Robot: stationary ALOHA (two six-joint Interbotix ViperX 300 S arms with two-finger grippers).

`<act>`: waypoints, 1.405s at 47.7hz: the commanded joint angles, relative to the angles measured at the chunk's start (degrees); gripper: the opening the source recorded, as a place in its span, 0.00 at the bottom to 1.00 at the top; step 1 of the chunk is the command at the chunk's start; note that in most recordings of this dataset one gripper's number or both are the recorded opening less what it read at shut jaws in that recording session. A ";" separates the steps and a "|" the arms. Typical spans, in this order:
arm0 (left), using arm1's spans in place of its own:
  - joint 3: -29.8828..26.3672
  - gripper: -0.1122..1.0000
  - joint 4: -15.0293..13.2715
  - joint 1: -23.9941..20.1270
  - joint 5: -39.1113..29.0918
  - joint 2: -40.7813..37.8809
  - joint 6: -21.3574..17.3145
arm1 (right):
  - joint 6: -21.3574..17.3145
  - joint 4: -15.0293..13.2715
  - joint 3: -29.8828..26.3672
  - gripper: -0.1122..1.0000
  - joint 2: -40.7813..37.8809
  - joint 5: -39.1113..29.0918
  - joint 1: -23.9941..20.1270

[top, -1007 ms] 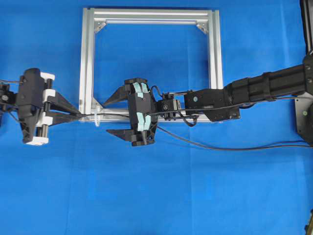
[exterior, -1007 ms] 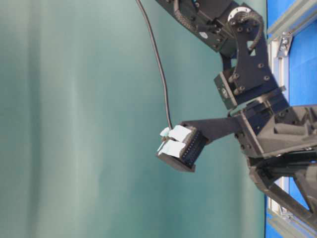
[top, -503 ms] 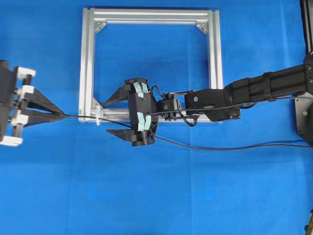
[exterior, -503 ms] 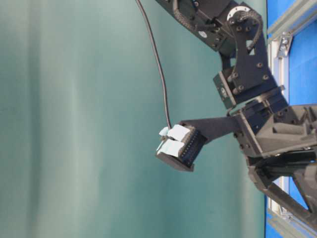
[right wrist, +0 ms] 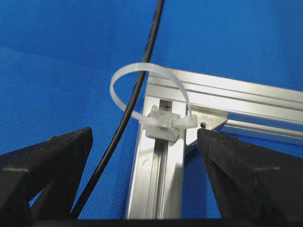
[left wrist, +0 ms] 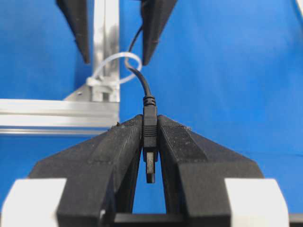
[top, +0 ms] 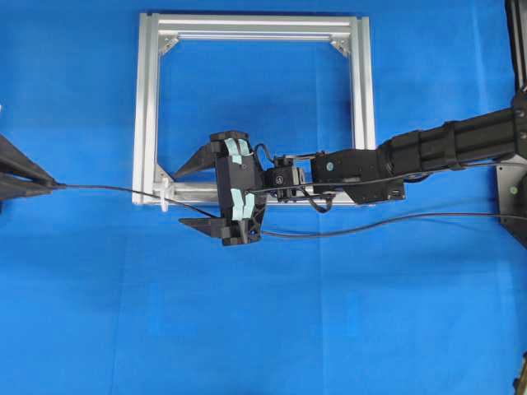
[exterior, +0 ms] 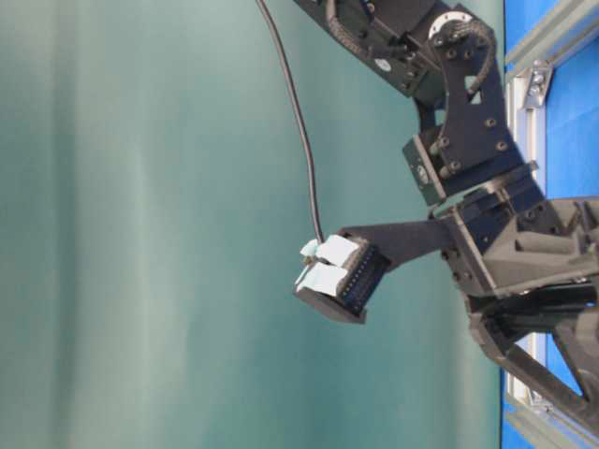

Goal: Insert the wire through the string loop located on the left side.
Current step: 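Open the right gripper and pull the cable leftward with the left gripper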

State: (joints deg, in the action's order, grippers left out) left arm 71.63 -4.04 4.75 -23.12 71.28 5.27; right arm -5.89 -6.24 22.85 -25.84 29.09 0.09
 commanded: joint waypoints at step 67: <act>-0.53 0.85 0.26 -1.32 -3.43 3.16 -0.09 | 0.00 0.18 -0.79 0.94 3.43 0.26 -0.09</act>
State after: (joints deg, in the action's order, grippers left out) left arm 71.72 -3.96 3.52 -26.98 75.41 5.10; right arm -5.89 -6.24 22.85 -25.84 29.09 0.09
